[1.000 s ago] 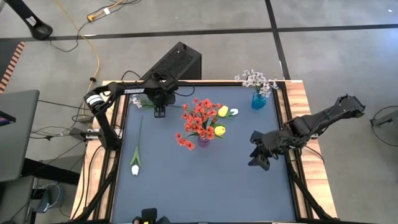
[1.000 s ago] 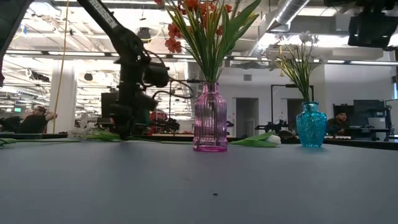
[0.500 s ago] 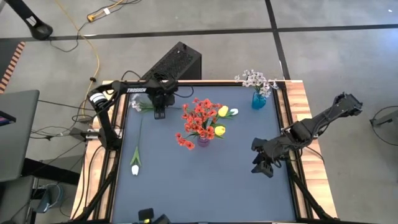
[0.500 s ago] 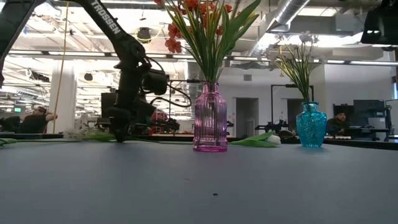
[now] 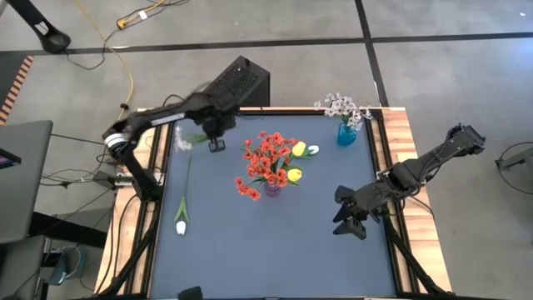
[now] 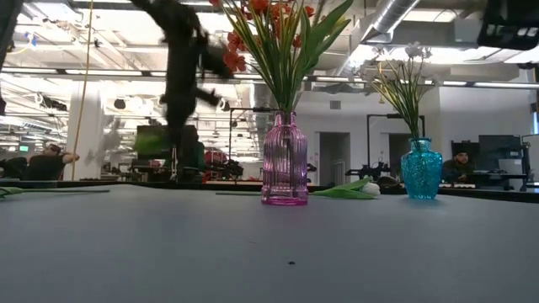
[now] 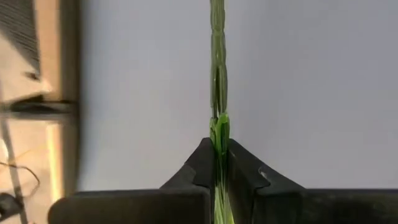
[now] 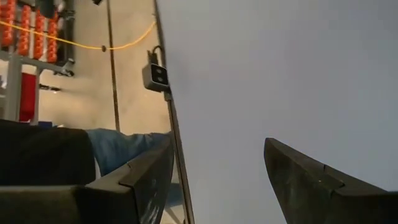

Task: Sort flowers into vase by color
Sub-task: Put the white flower into the blue vase

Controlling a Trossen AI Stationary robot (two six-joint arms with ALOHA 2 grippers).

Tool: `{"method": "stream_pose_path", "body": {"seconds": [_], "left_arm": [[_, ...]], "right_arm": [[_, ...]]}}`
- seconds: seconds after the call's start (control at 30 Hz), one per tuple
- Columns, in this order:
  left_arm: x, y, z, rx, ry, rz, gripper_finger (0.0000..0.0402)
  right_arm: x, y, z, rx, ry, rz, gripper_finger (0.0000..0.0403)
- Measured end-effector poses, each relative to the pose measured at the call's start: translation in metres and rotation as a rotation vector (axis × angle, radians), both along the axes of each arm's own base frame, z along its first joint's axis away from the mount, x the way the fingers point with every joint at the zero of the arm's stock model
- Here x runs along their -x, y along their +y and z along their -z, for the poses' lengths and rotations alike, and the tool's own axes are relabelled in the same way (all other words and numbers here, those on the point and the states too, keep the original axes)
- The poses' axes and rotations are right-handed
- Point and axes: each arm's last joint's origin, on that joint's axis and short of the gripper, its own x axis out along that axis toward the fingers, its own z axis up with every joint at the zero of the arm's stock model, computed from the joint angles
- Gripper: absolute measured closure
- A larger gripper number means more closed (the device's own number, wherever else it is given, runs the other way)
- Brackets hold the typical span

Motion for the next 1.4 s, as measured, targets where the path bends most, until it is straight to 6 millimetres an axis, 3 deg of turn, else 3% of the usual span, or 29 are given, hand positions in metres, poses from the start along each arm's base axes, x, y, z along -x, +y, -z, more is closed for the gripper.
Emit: {"method": "stream_pose_path", "body": {"seconds": [0.17, 0.27, 0.37, 0.53, 0.7, 0.9, 1.13, 1.4], "left_arm": [[0.012, -0.019, -0.095, -0.162, -0.208, -0.095, 0.0398], [0.028, -0.035, -0.154, -0.213, -0.474, -0.210, 0.0398], [0.047, -0.052, -0.203, -0.110, -0.805, -0.332, 0.0398], [0.066, -0.079, -0.247, 0.257, -1.179, -0.485, 0.0398], [0.062, -0.113, -0.265, 0.475, -1.297, -0.411, 0.0398], [0.030, -0.151, -0.275, 0.672, -1.382, -0.334, 0.0396], [-0.028, -0.191, -0.264, 0.827, -1.384, -0.233, 0.0388], [-0.068, -0.213, -0.238, 0.887, -1.279, -0.249, 0.0387]], "right_arm": [[-0.006, -0.002, -0.005, 0.026, -0.106, -0.033, 0.0127], [-0.013, -0.008, -0.012, 0.046, -0.196, -0.033, 0.0127], [-0.020, -0.015, -0.030, 0.106, -0.335, -0.057, 0.0127], [-0.025, -0.028, -0.090, 0.315, -0.702, -0.131, 0.0126], [-0.017, -0.037, -0.152, 0.788, -1.120, -0.185, 0.0127], [-0.016, -0.047, -0.190, 1.479, -1.320, -0.035, 0.0126], [-0.057, -0.050, -0.188, 2.014, -1.252, -0.110, 0.0127], [-0.104, -0.036, -0.160, 2.364, -0.940, -0.281, 0.0126]]}}
